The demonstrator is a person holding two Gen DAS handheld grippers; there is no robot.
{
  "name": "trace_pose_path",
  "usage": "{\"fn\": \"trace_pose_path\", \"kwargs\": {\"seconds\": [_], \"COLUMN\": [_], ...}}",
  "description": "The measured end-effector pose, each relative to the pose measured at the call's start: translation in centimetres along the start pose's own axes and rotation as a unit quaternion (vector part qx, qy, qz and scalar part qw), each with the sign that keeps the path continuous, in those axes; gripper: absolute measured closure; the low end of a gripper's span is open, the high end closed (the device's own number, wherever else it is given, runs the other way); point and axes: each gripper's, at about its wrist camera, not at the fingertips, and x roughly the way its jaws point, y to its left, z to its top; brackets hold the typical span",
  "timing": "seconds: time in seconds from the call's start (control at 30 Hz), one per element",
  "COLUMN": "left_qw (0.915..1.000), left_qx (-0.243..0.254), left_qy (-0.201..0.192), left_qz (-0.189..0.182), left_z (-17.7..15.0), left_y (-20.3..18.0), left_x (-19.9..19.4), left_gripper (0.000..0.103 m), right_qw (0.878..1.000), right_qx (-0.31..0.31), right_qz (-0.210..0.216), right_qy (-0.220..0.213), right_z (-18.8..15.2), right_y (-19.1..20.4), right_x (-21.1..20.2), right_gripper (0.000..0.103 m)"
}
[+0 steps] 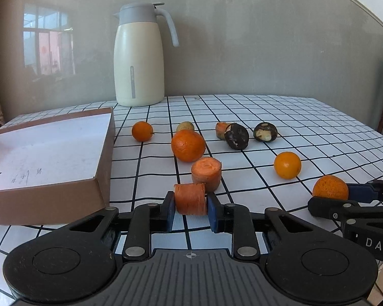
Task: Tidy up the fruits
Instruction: 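Close the right tool on the mandarin while the left tool grasps the carrot chunk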
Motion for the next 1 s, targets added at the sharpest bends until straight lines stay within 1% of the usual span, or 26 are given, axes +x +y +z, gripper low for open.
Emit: {"fn": "trace_pose_path", "kwargs": {"seconds": [0.27,0.57,0.67,0.8,0.9,1.0], "left_qw": [1.0,0.999,0.9987,0.9993,0.9992,0.9989], "left_qx": [0.002,0.004,0.004,0.011,0.02,0.031], "left_qy": [-0.009,-0.043,-0.048,-0.032,-0.033,-0.036], "left_qz": [0.001,0.013,0.019,0.014,0.006,0.005], "left_z": [-0.1,0.6,0.8,0.4,0.2,0.2], "left_y": [0.3,1.5,2.2,2.1,1.3,0.4], "left_x": [-1.1,-4.4,-5.4,-4.9,-4.5,-3.9], "left_gripper": [0.077,0.077,0.077,0.077,0.077,0.077], "right_qw": [1.0,0.999,0.999,0.999,0.999,0.999], "right_qx": [0.002,0.0,-0.004,-0.006,-0.009,-0.008], "right_qz": [-0.005,0.007,0.012,0.012,0.012,0.007], "right_qy": [-0.012,-0.032,-0.04,-0.044,-0.045,-0.044], "right_z": [0.0,0.6,0.9,1.1,1.1,0.9], "right_y": [0.3,1.2,2.0,2.5,2.5,2.2], "right_x": [-0.6,-1.5,-1.9,-1.8,-1.9,-2.0], "right_gripper": [0.075,0.075,0.075,0.075,0.075,0.075]}}
